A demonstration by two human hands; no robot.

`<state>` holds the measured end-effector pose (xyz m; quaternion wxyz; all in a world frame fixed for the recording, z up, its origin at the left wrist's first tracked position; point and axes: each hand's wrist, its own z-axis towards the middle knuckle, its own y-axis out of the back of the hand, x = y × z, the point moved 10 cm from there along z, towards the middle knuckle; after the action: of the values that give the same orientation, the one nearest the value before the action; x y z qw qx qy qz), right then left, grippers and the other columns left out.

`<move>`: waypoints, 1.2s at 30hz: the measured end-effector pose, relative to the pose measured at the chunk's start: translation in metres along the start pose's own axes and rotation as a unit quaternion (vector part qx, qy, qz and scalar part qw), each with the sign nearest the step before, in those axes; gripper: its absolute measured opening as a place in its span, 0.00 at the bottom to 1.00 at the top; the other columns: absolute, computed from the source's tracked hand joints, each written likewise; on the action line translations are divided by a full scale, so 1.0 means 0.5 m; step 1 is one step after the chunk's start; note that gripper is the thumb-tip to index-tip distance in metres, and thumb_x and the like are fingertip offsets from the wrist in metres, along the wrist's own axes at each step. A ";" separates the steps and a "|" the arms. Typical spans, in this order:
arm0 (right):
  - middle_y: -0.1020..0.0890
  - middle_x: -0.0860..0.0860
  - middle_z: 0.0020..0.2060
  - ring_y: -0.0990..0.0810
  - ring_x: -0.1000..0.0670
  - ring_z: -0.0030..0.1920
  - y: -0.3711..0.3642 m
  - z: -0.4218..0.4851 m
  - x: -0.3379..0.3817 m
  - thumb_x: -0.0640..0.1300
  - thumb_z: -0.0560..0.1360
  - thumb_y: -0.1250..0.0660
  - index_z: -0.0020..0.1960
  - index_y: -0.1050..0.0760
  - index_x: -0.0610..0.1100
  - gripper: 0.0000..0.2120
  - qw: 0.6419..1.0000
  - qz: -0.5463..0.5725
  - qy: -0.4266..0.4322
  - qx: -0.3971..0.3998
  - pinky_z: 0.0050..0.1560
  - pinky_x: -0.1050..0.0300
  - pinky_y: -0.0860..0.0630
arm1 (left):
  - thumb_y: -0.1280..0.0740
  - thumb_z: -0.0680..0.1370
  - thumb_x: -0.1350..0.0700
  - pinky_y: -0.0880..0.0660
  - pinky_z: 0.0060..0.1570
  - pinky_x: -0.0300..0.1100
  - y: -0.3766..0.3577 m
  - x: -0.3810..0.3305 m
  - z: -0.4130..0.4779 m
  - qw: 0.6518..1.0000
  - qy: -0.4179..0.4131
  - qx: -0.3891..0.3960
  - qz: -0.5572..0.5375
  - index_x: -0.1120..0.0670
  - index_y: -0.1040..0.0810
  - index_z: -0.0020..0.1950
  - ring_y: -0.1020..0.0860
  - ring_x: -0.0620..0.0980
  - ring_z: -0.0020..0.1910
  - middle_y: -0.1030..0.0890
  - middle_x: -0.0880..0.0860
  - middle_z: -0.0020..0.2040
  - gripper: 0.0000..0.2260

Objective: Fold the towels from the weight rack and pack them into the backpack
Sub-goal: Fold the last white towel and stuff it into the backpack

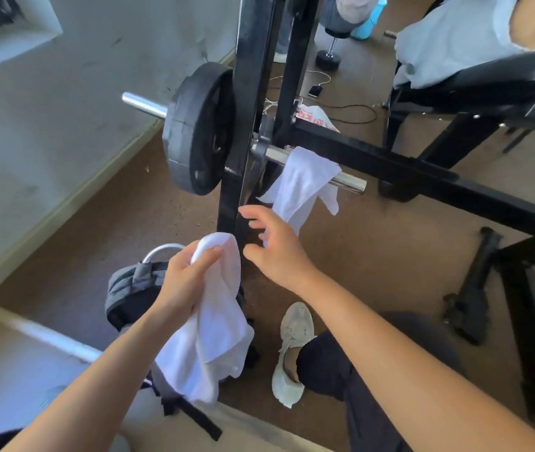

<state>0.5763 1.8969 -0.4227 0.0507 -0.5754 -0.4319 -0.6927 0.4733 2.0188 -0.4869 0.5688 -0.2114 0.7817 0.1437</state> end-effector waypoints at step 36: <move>0.18 0.48 0.43 0.19 0.50 0.47 -0.220 -0.422 0.056 0.47 0.76 0.28 0.52 0.19 0.41 0.10 0.915 0.172 -0.090 0.354 0.52 0.55 0.24 | 0.35 0.83 0.61 0.26 0.48 0.35 0.144 -0.004 -0.468 0.952 -0.161 -0.038 0.259 0.45 0.20 0.53 0.20 0.40 0.47 0.18 0.38 0.47 0.11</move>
<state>0.3456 1.8385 -0.4513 0.3303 -0.6449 -0.5463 -0.4202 0.2440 1.9729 -0.4134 0.6217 0.0030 0.7019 0.3475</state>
